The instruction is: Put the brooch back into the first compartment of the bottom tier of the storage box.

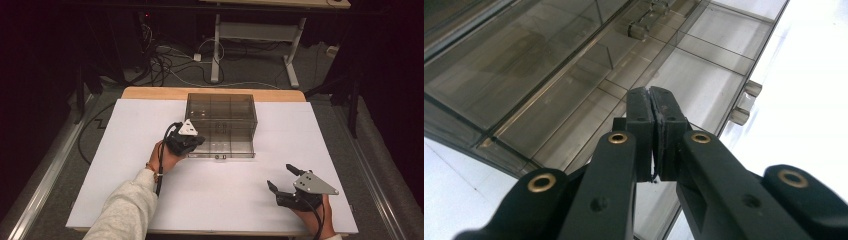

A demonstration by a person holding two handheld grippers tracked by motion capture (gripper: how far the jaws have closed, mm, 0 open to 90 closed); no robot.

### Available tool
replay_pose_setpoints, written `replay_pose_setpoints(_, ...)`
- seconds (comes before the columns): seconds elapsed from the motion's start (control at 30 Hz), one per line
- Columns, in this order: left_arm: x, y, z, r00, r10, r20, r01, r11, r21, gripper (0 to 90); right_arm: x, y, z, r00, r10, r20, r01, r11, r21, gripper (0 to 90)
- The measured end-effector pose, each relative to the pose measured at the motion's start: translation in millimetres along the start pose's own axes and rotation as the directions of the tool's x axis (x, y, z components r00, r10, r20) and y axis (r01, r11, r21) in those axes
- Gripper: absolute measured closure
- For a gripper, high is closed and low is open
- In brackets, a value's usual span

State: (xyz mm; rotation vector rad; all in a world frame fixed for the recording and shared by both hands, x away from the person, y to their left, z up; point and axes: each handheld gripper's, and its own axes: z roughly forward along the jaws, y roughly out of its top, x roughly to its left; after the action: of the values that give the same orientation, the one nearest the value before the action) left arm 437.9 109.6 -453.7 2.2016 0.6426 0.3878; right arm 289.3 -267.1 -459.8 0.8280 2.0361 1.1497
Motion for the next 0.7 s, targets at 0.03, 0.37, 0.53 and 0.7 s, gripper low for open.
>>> replay_pose_setpoints(0.03, -0.1, -0.6, -0.2, 1.0000, 0.000, 0.000, 0.000, 1.0000, -0.001, 86.2, -0.1, 0.0, -0.1, 1.0000, 0.002, 0.002, -0.002, 1.000, 0.000, 18.6)
replay_pose_setpoints(0.37, -0.7, -6.3, 2.3, 1.0000, 0.000, -0.003, 0.000, 1.0000, 0.002, 86.2, 0.2, -0.1, -0.1, 1.0000, 0.002, 0.001, -0.002, 1.000, 0.001, 18.6)
replay_pose_setpoints(0.53, -2.7, -7.6, 4.0, 1.0000, 0.008, -0.006, -0.008, 1.0000, 0.006, 86.3, 0.1, -0.2, 0.4, 1.0000, -0.004, 0.002, 0.004, 1.000, 0.002, 18.7)
replay_pose_setpoints(0.7, -4.1, -10.0, 6.7, 0.9999, 0.013, 0.000, -0.013, 0.9998, 0.013, 86.2, 1.0, 0.1, 0.1, 1.0000, -0.002, 0.000, 0.002, 1.000, 0.001, 18.7)
